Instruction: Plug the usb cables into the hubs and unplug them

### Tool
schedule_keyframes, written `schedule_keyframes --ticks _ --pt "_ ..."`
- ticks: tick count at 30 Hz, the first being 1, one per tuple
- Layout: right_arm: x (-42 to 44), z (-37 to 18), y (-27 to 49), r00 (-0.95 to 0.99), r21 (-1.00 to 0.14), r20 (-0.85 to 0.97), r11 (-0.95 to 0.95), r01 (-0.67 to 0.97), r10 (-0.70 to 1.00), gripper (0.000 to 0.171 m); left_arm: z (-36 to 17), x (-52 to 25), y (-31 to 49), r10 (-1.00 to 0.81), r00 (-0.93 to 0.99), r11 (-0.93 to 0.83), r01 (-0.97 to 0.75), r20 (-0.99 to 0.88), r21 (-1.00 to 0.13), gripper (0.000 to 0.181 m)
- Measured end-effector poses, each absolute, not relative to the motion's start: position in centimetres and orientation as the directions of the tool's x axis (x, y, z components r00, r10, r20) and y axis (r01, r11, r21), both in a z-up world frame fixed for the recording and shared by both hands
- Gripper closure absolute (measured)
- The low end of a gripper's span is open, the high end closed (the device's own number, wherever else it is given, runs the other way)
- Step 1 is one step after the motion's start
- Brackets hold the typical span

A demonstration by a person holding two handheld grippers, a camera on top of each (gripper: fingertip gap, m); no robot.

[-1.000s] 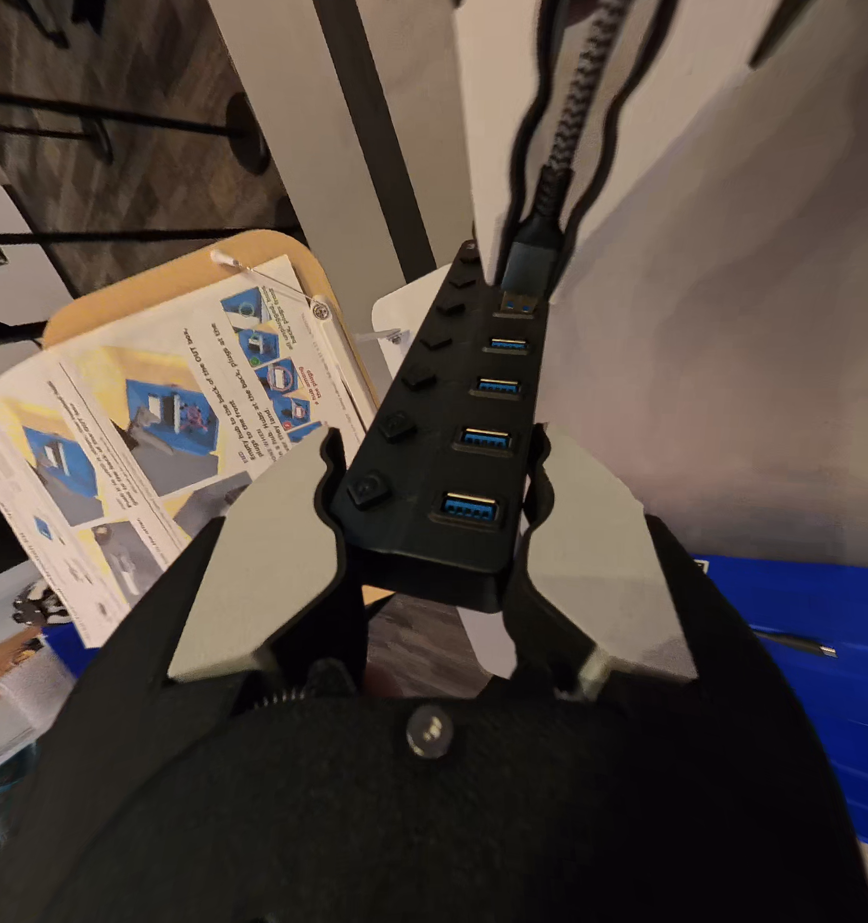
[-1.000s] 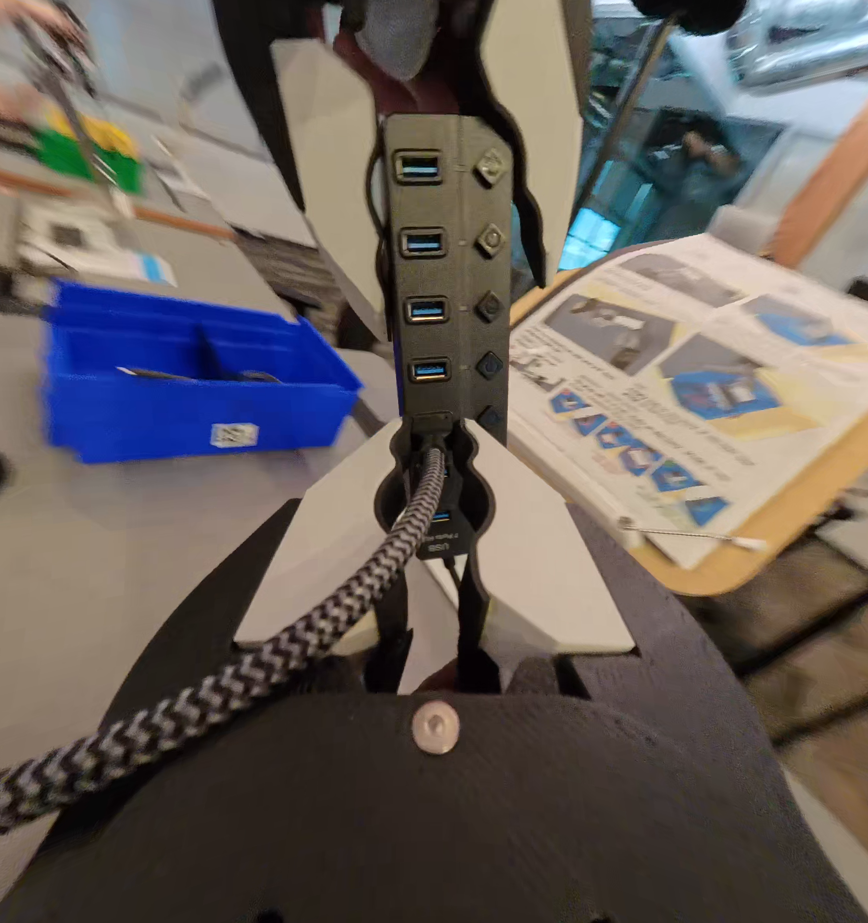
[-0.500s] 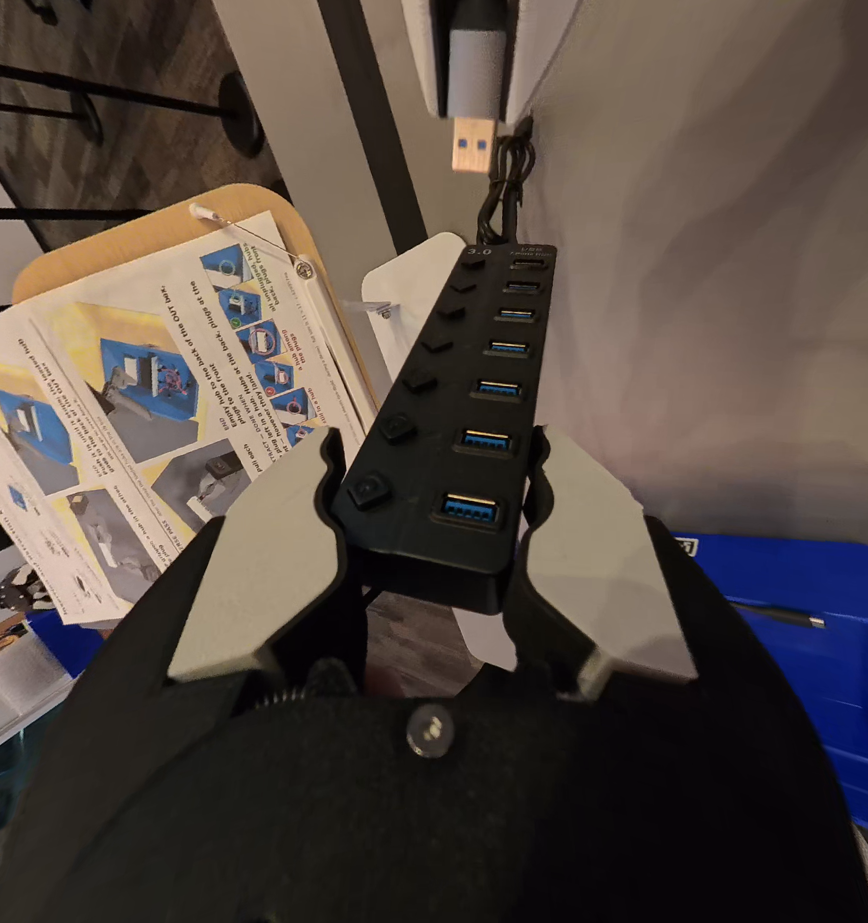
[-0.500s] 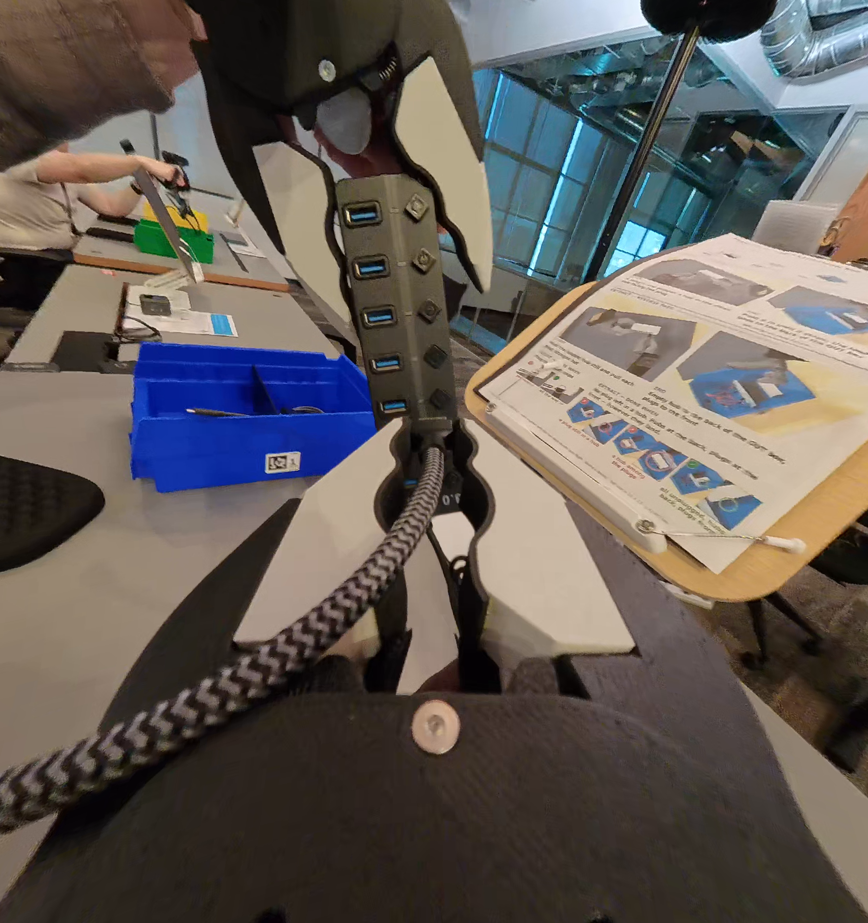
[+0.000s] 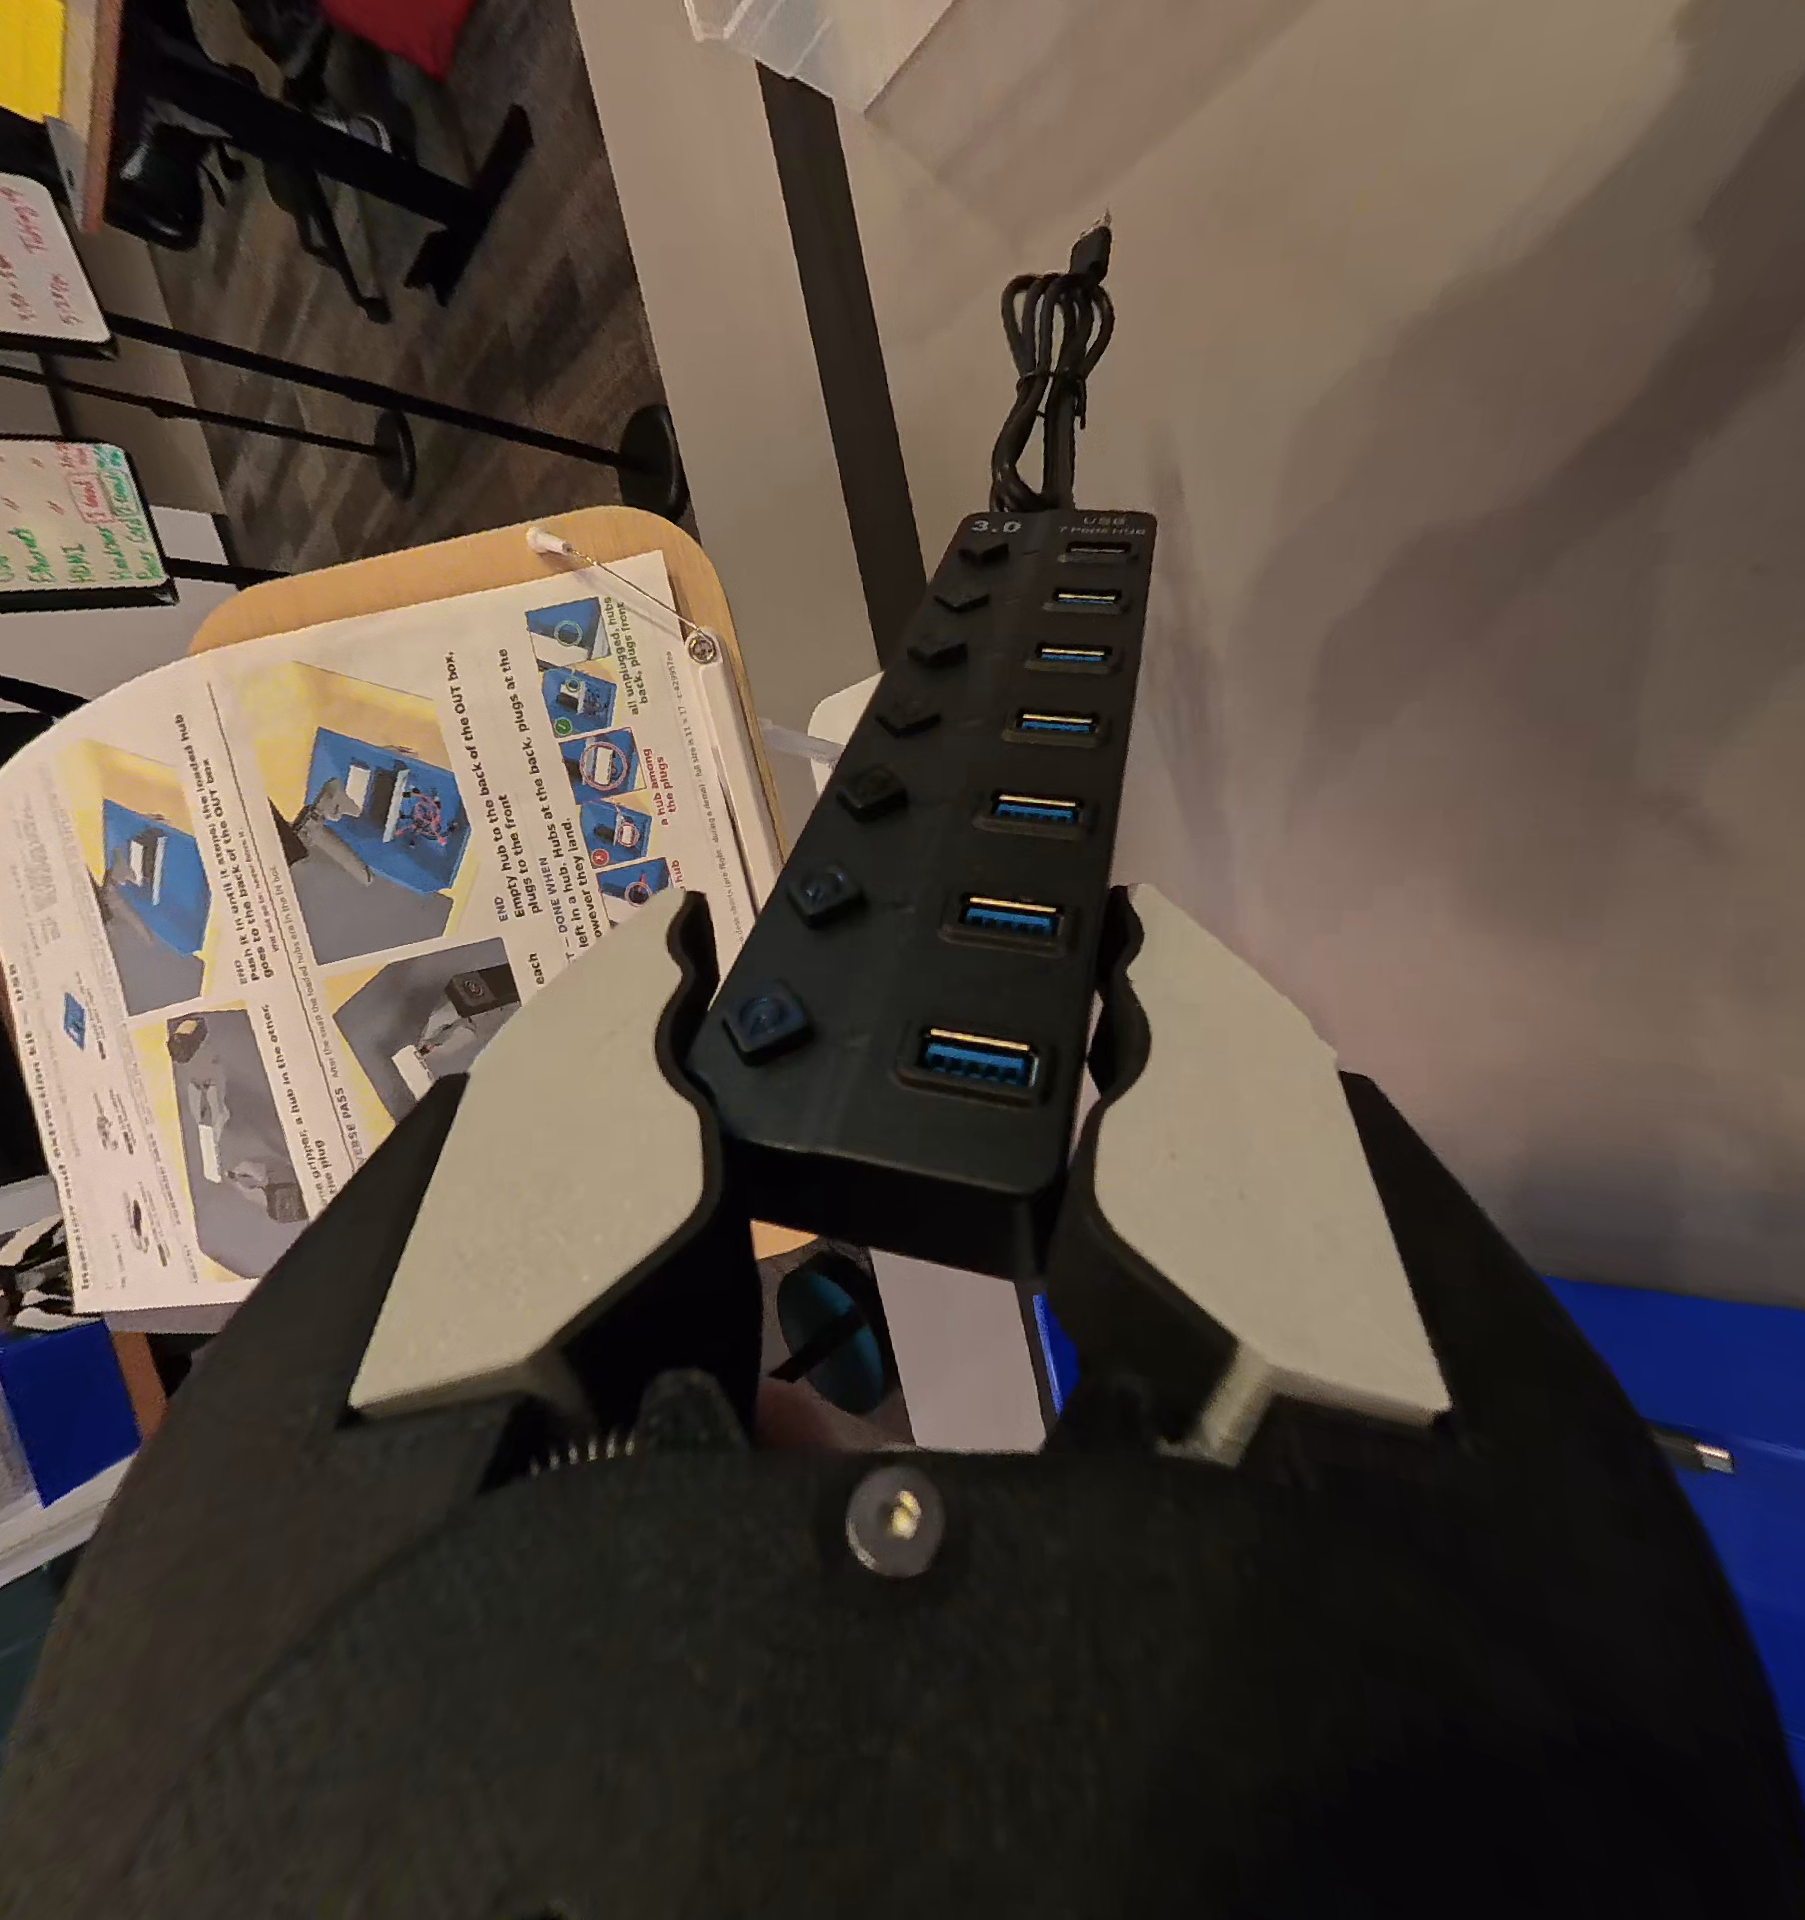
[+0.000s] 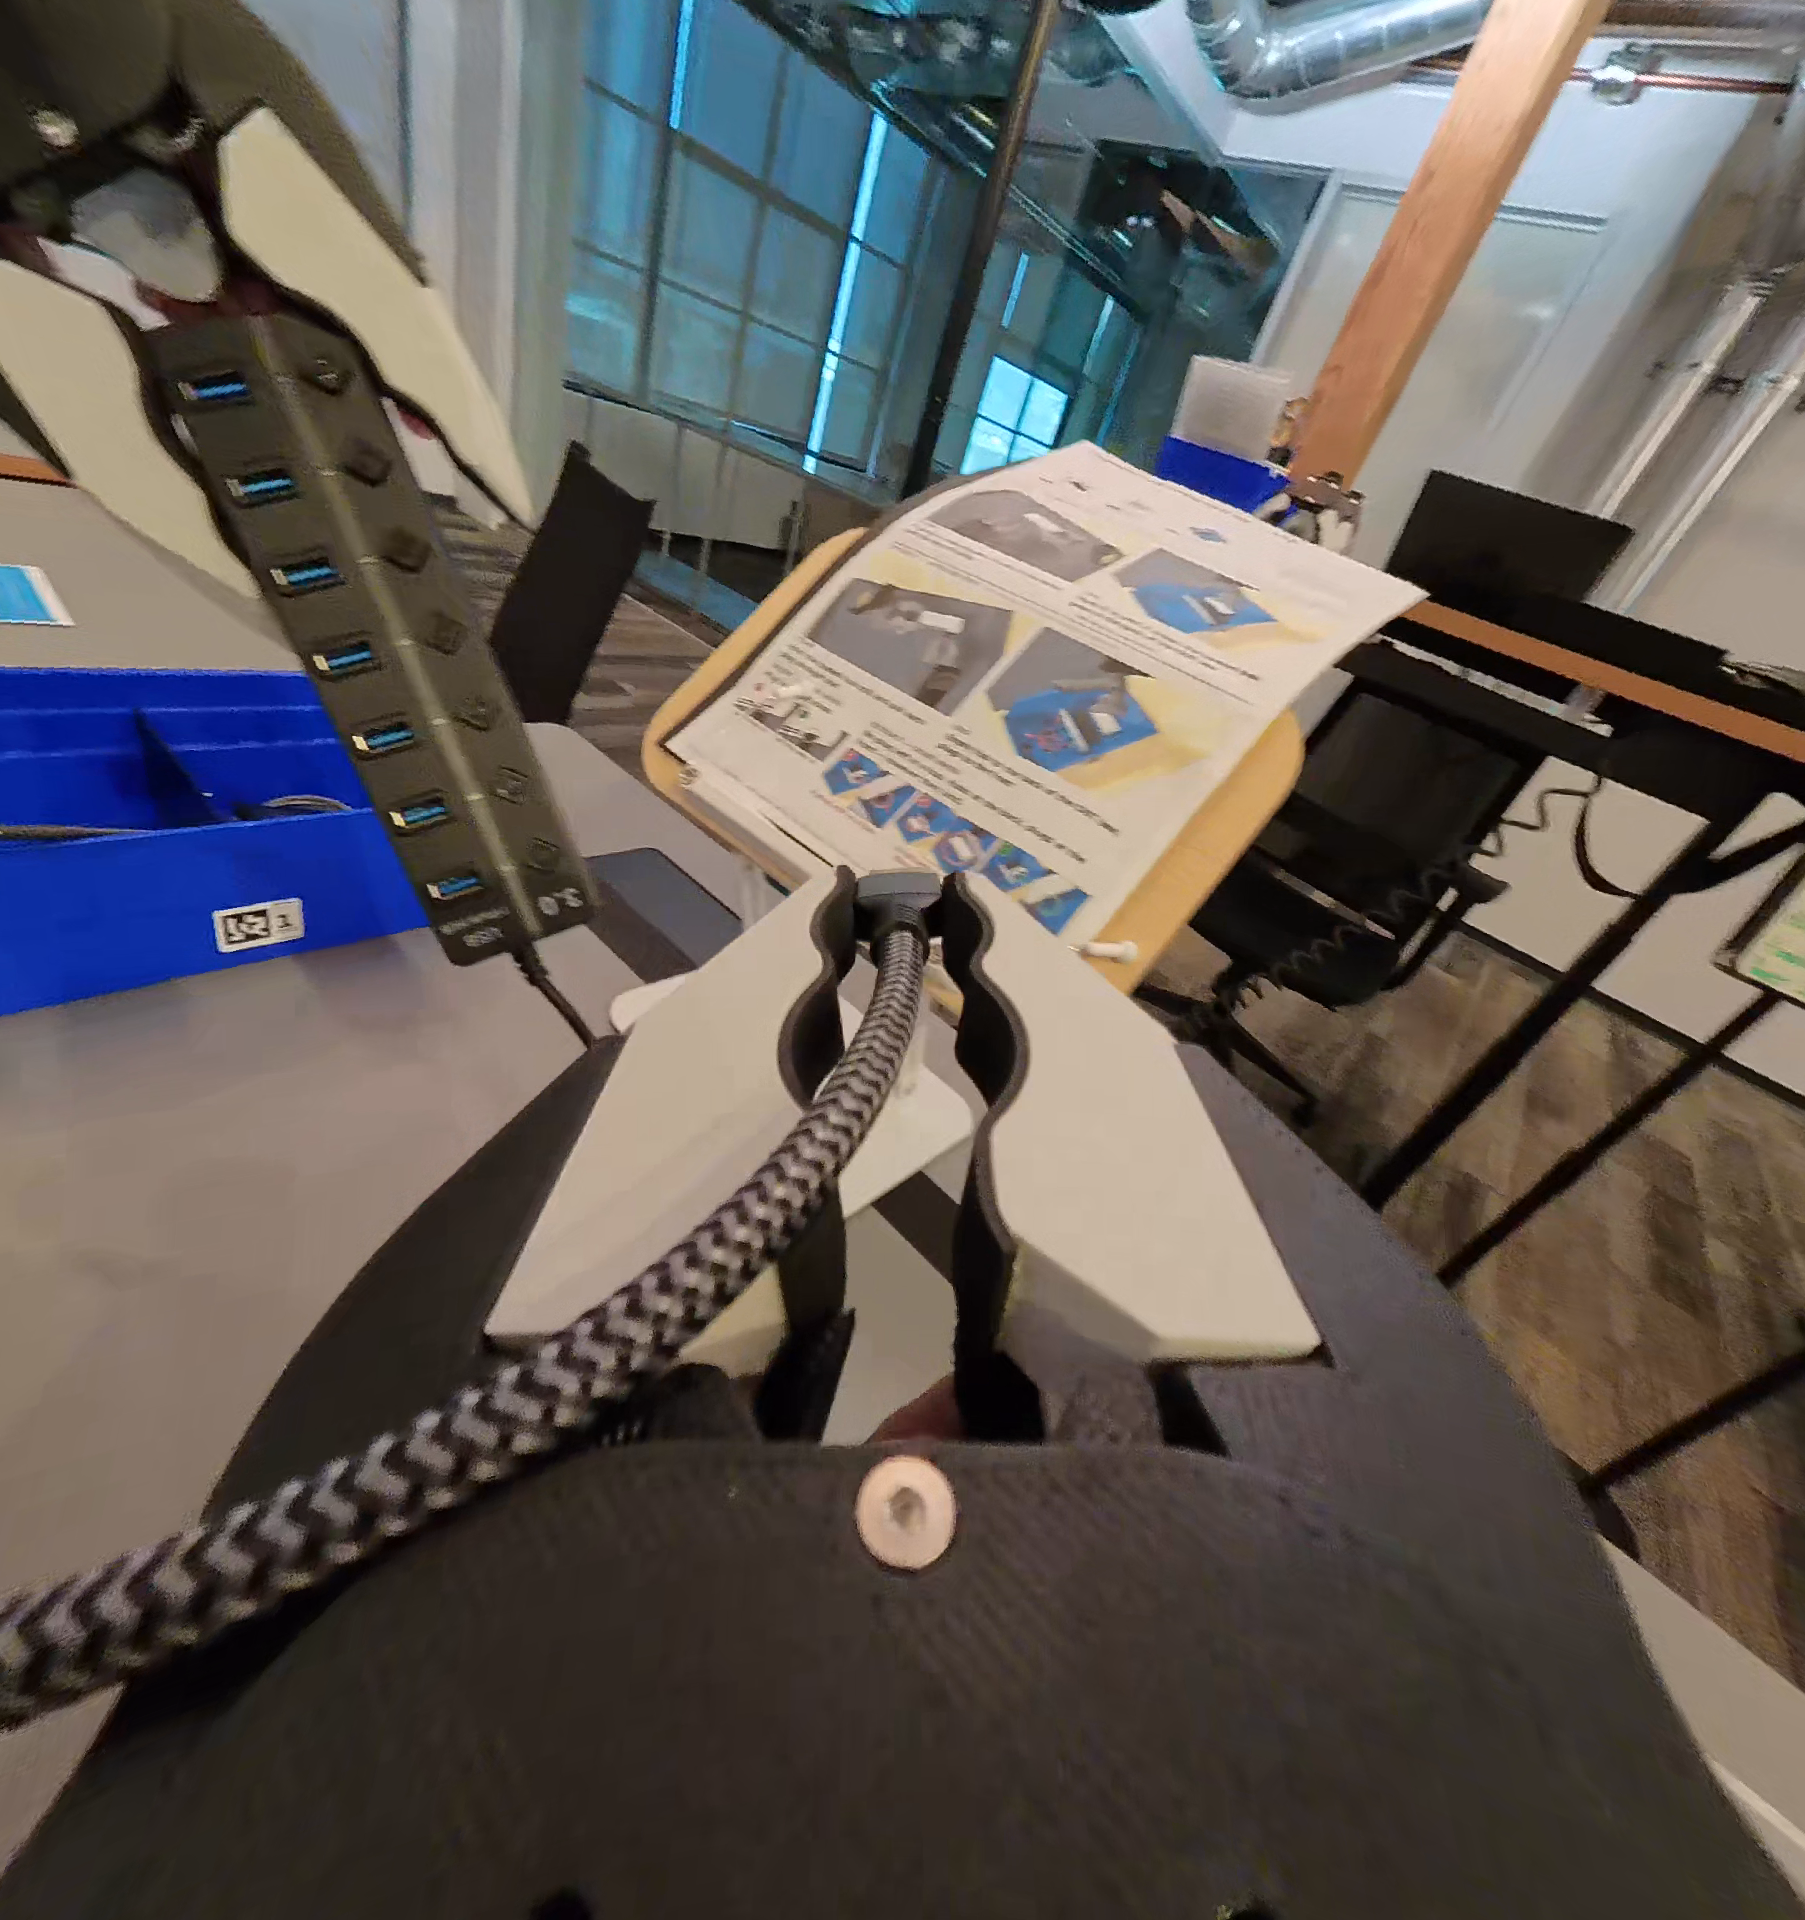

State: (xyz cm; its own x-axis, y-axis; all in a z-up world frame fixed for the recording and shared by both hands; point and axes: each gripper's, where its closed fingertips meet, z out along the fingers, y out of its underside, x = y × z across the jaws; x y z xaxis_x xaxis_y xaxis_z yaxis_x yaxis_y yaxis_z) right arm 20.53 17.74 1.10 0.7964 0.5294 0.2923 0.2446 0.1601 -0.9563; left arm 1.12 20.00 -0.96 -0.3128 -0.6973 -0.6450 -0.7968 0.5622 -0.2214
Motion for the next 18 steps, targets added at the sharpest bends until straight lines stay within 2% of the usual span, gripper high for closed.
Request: schedule_keyframes --ticks 7,13,18 --pt "30.2 1.7 16.9 0.871 -0.942 0.328 0.055 0.331 0.365 0.157 -1.7 1.1 19.4 -0.693 -0.309 0.586 -0.767 -0.652 -0.26 0.11" --pt "39.6 -0.8 15.5 0.916 -0.93 0.334 -0.083 0.359 0.223 0.157 -2.1 1.8 18.7 -0.71 -0.264 0.6 -0.711 -0.652 -0.366 0.11" --pt "45.8 -3.1 14.5 0.937 -0.927 0.324 -0.155 0.342 0.129 0.157 -2.3 1.0 18.7 -0.719 -0.252 0.59 -0.715 -0.648 -0.376 0.11"
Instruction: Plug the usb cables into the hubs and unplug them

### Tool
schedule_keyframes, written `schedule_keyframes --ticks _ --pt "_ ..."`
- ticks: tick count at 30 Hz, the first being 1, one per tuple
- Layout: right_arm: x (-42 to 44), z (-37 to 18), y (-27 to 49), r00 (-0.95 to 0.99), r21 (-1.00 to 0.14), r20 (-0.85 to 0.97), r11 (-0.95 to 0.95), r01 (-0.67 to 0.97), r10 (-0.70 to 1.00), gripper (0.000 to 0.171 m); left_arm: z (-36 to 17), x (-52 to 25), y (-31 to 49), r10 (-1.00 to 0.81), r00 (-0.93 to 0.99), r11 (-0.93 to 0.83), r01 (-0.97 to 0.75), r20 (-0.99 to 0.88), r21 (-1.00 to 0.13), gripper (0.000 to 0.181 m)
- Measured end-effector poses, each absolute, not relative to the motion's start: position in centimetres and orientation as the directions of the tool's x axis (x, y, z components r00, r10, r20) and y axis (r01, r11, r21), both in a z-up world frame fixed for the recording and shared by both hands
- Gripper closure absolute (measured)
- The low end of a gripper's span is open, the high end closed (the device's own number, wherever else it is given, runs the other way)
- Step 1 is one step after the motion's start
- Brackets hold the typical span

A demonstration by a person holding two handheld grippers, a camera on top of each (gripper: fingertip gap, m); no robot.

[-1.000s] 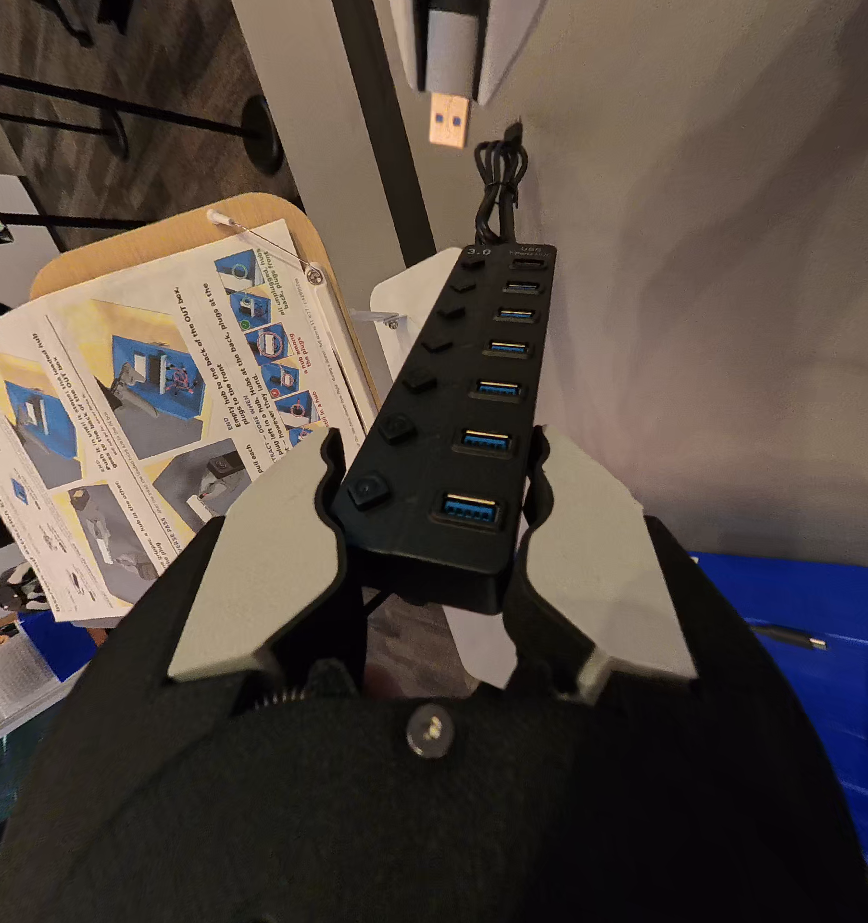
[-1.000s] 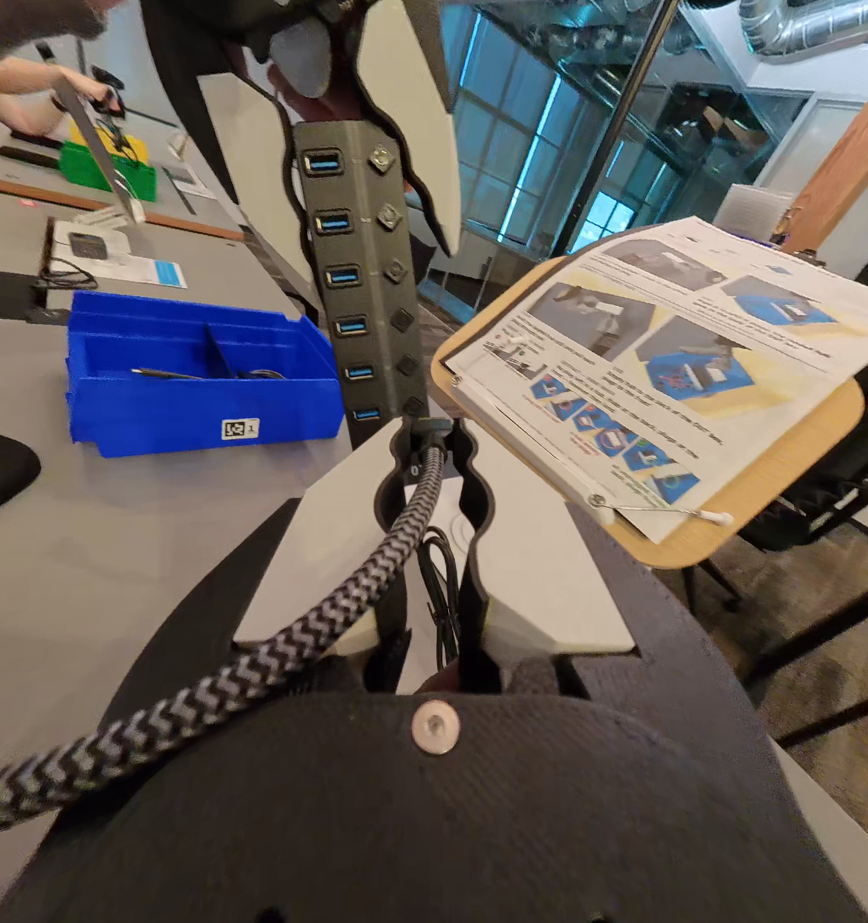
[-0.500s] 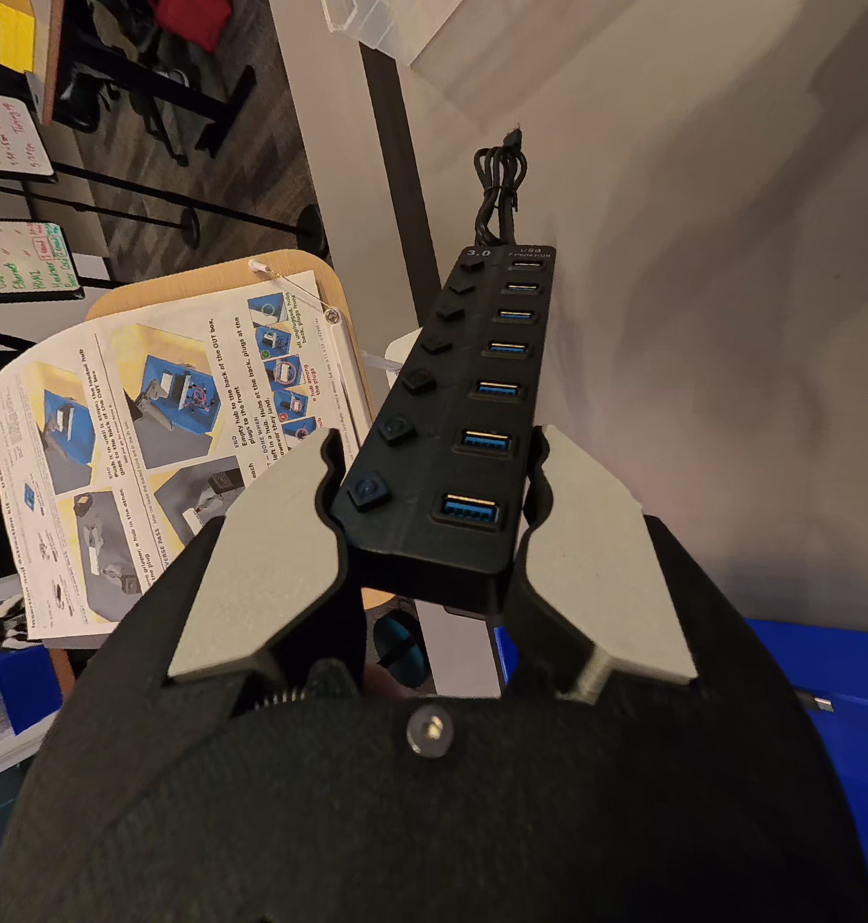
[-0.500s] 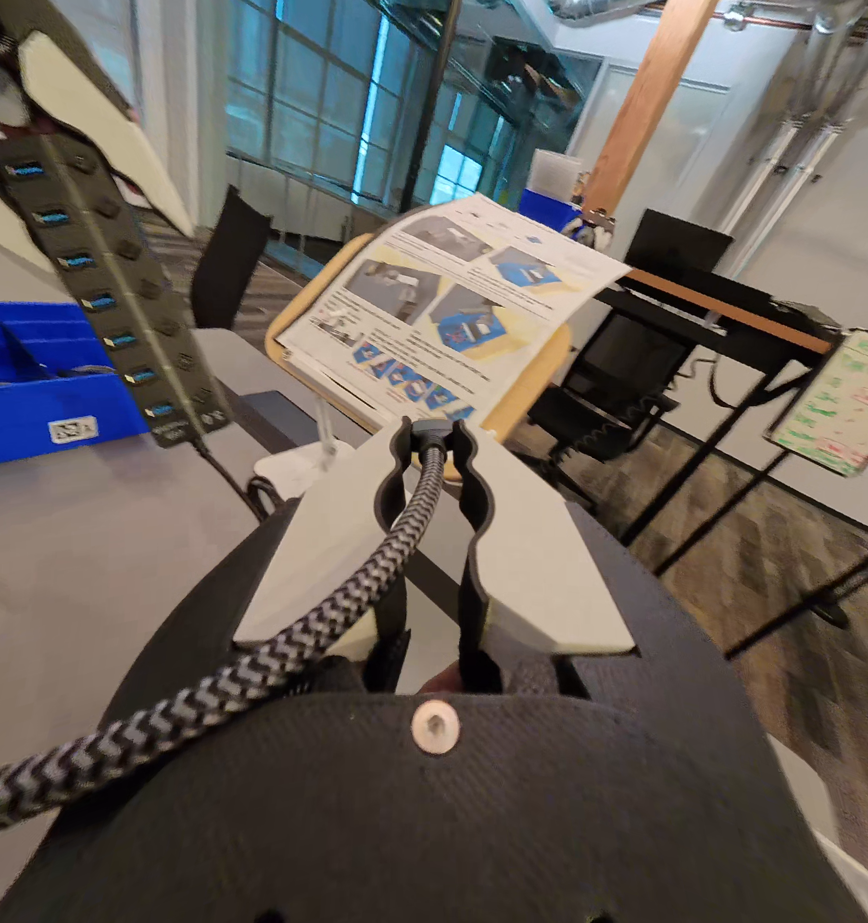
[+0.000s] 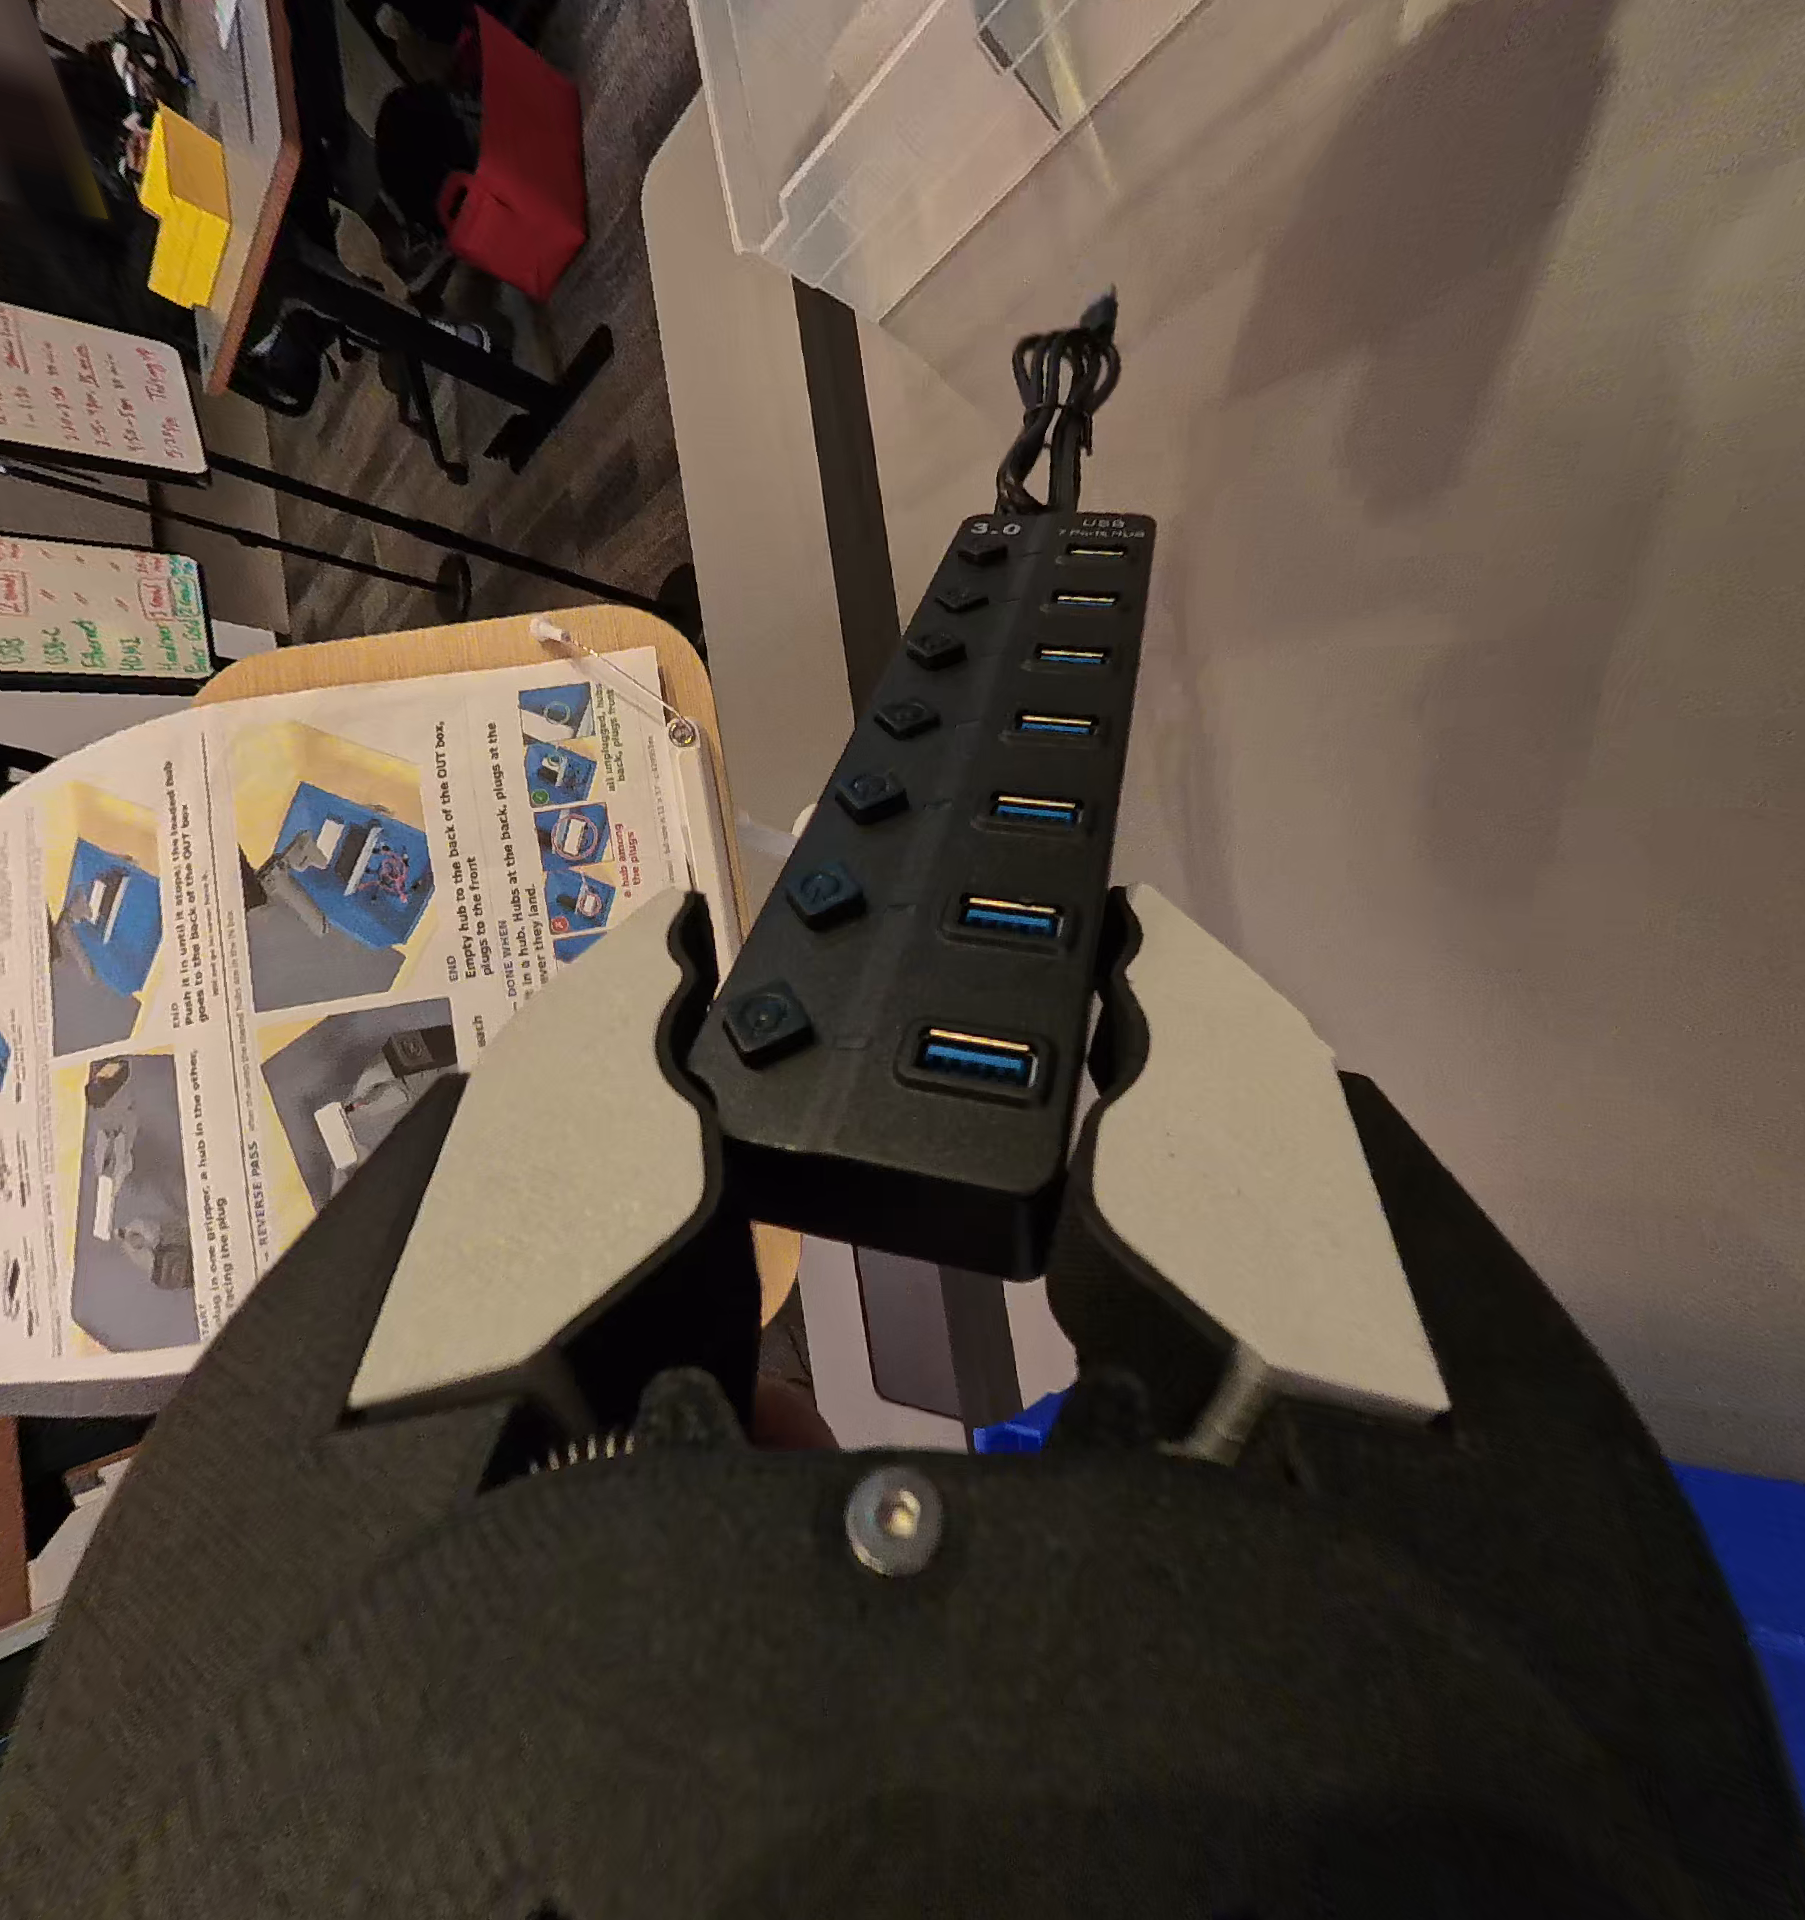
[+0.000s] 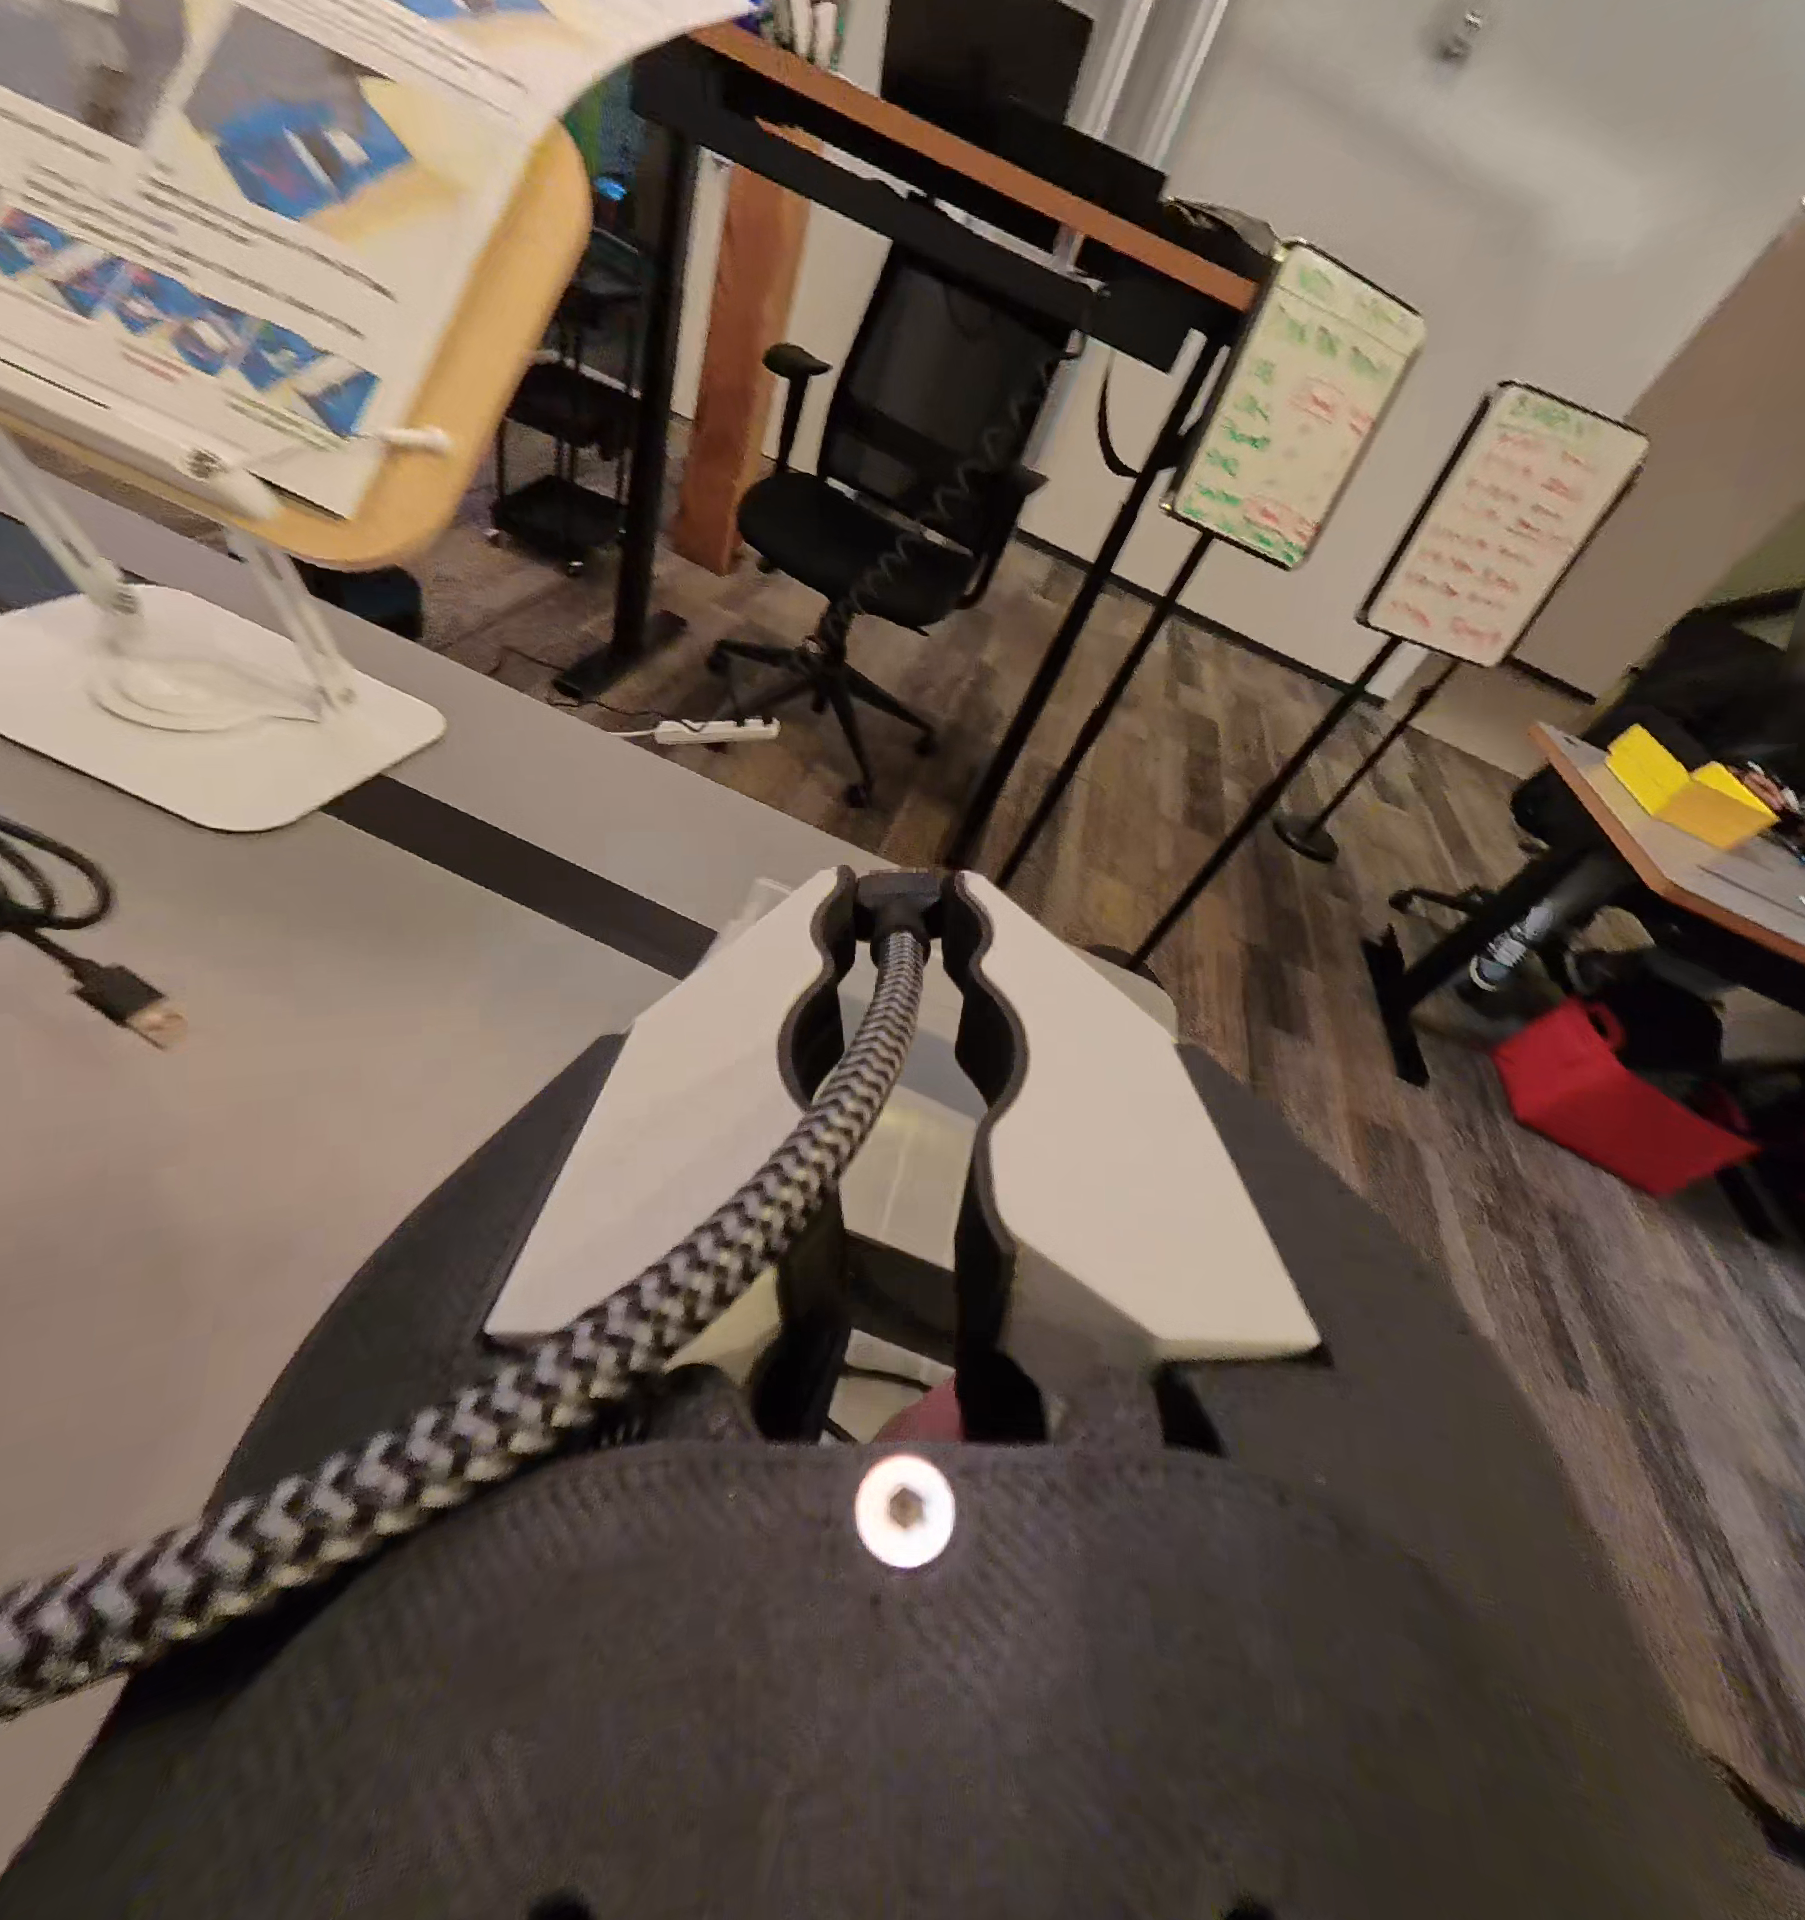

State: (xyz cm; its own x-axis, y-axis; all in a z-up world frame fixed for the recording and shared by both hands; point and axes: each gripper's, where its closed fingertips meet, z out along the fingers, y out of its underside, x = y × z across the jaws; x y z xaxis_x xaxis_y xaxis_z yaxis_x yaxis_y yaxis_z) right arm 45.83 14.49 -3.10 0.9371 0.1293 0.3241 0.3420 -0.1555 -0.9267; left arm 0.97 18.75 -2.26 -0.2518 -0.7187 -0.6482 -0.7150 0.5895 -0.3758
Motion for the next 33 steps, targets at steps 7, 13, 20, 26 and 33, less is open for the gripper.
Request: schedule_keyframes --ticks 7,13,20,26,33 --pt "52.4 -7.4 14.1 0.937 -0.898 0.349 -0.277 0.342 0.023 0.157 -2.5 -0.1 18.9 -0.723 -0.254 0.57 -0.745 -0.643 -0.347 0.11" --pt "57.0 -12.1 13.6 0.907 -0.855 0.41 -0.386 0.346 -0.095 0.157 -2.6 -0.1 18.7 -0.723 -0.264 0.573 -0.746 -0.638 -0.341 0.11" --pt "60.6 -13.1 13.3 0.782 -0.789 0.567 -0.444 0.425 -0.258 0.157 -3.1 0.7 18.7 -0.72 -0.292 0.579 -0.752 -0.629 -0.315 0.11" --pt "59.6 -13.7 14.3 0.56 -0.556 0.808 -0.552 0.622 -0.183 0.157 -3.4 0.9 18.6 -0.72 -0.302 0.581 -0.755 -0.624 -0.305 0.11" --pt "57.4 -16.4 15.1 0.343 -0.247 0.939 -0.64 0.728 0.027 0.156 -4.0 1.0 18.6 -0.717 -0.321 0.584 -0.761 -0.618 -0.283 0.11"
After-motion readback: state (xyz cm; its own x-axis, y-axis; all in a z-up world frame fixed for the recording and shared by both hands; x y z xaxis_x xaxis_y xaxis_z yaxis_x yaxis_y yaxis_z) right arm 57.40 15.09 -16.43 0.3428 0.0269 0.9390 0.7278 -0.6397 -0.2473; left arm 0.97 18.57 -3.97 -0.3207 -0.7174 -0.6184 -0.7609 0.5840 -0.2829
